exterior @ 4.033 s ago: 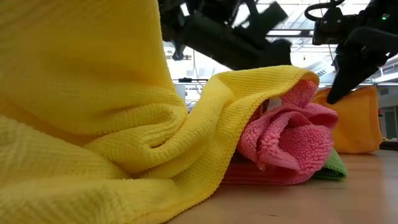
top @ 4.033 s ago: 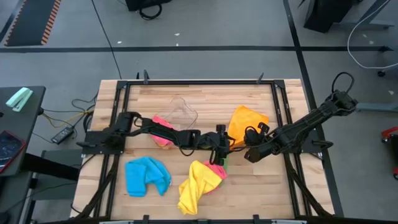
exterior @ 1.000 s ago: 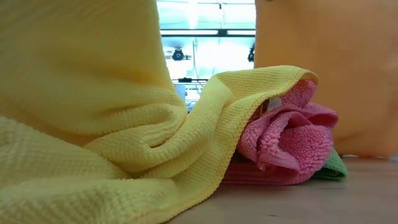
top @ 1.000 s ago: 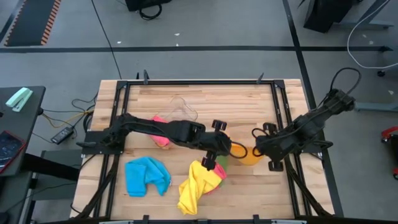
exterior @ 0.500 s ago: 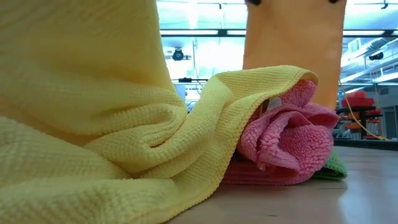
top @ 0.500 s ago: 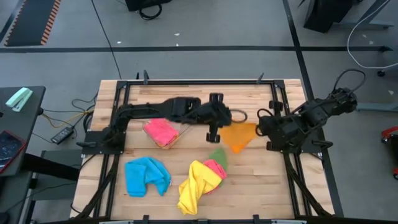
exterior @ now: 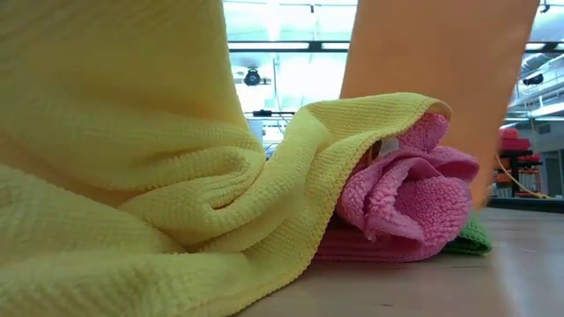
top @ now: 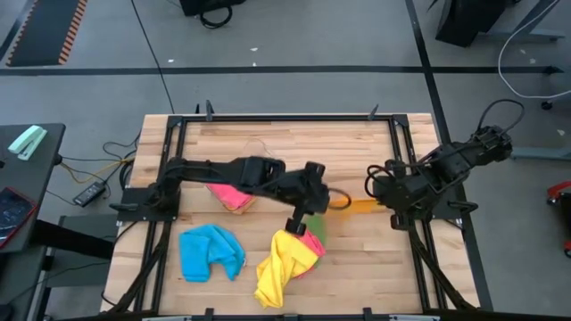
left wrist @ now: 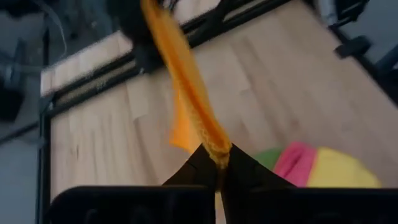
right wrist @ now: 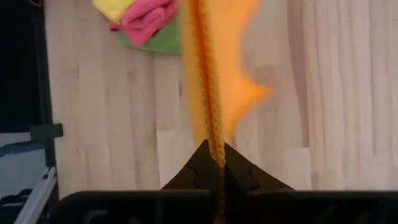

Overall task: Fold microfiber towels
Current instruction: Fold the orange microfiber towel

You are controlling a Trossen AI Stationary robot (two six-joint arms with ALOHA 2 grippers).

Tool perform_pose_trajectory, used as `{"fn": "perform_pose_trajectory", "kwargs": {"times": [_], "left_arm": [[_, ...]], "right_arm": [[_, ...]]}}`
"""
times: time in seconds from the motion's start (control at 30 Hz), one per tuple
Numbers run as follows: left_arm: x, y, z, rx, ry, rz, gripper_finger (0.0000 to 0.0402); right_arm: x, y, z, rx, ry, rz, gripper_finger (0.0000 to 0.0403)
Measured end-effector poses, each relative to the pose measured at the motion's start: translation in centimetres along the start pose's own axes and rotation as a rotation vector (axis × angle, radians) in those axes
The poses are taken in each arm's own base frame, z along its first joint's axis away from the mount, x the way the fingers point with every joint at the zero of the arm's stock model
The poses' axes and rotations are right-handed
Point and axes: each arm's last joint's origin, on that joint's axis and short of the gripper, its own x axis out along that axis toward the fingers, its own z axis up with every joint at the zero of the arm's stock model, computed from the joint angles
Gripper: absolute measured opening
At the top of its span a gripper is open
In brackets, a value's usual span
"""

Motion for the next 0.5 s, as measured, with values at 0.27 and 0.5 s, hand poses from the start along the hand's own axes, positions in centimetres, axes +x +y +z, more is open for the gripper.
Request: {"fn": "perform_pose_trajectory", "kwargs": {"times": [0.27, 0.5], "left_arm": [[0.8, 1.8, -1.4, -0.031, 0.098, 0.098, 0.0028], [4.2, 7.4, -6.9, -0.197, 0.262, 0.167, 0.0013]], "right_arm": [[0.6, -1.5, 0.5, -0.021, -0.047, -0.213, 0.0012], [4.5, -5.1, 1.7, -0.004, 0.026, -0.387, 0.0011]]}}
